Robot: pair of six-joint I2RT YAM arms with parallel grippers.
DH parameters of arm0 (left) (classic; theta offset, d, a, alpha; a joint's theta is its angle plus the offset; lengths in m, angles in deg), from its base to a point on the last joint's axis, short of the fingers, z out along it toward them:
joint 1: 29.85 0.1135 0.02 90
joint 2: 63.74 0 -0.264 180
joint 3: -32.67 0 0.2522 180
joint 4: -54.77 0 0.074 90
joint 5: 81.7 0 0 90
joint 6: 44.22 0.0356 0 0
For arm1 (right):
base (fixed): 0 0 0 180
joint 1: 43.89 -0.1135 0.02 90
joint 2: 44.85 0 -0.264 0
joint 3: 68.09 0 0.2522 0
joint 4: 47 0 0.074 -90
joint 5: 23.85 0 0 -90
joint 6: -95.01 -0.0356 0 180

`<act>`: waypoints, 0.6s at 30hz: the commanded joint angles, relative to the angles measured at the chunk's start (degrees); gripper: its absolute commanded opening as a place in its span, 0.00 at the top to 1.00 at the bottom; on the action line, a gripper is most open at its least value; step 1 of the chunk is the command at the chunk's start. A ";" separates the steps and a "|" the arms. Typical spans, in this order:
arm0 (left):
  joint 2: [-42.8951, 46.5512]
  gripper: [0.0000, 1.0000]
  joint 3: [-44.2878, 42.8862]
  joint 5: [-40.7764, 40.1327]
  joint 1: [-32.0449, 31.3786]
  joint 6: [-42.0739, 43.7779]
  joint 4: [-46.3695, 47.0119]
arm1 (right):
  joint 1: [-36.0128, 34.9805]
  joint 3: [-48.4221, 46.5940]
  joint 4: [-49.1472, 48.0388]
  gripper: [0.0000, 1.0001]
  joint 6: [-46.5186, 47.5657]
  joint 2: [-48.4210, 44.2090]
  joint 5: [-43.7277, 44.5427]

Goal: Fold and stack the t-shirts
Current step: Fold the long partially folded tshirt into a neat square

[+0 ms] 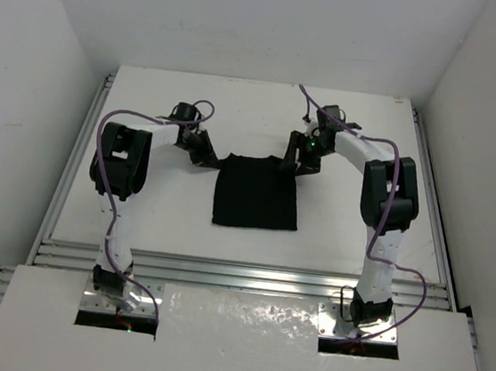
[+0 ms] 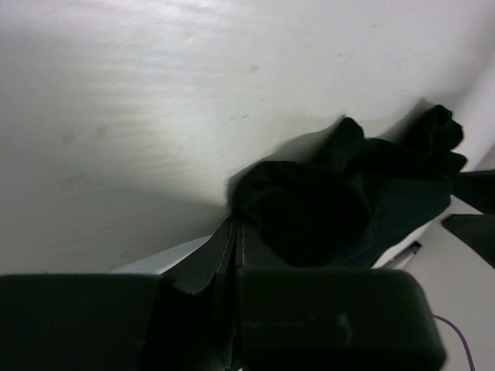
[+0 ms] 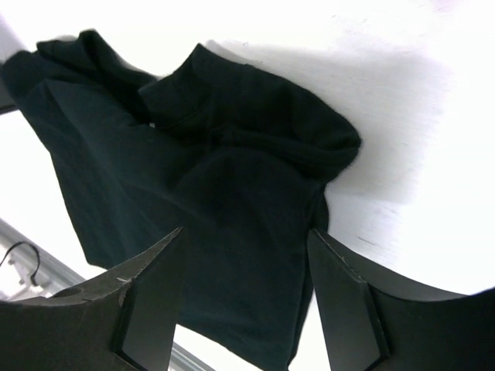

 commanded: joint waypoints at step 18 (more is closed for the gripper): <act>0.16 0.98 4.21 0.01 1.19 -1.37 5.43 | -2.15 -9.52 2.64 0.37 1.66 7.72 -3.48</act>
